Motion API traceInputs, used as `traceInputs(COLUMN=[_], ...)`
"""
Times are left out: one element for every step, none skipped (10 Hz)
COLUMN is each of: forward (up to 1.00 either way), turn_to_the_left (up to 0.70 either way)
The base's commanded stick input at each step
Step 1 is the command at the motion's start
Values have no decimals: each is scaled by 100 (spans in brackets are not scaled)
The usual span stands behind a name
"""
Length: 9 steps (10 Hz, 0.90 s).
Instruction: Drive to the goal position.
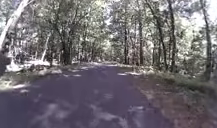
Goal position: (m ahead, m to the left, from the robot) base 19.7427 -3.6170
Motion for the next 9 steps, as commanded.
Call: traceInputs(forward=[45,45,45,45,45,45,45,45,45], turn_to_the_left=[0,0,0,0,0,0,0,0,0])
